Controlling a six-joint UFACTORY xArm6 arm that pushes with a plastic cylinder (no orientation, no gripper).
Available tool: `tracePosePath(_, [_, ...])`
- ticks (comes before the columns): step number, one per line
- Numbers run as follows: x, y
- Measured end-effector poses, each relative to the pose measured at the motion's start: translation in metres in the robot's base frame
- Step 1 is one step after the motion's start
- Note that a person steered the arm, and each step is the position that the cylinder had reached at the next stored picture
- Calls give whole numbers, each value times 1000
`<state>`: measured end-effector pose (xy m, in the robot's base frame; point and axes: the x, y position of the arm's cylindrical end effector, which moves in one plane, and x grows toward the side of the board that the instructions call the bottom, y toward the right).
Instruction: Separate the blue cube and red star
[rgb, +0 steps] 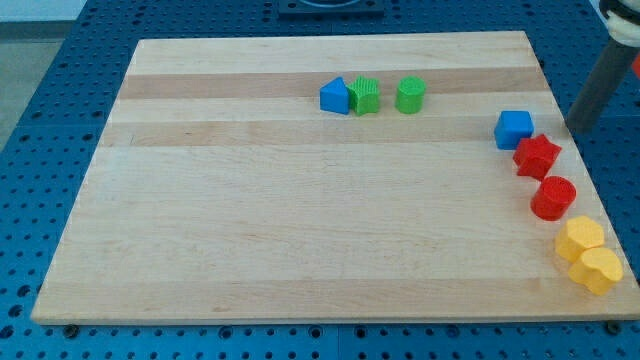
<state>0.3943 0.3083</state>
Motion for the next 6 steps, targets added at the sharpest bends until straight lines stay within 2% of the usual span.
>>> tracePosePath(2, [12,-8])
tracePosePath(6, [12,-82])
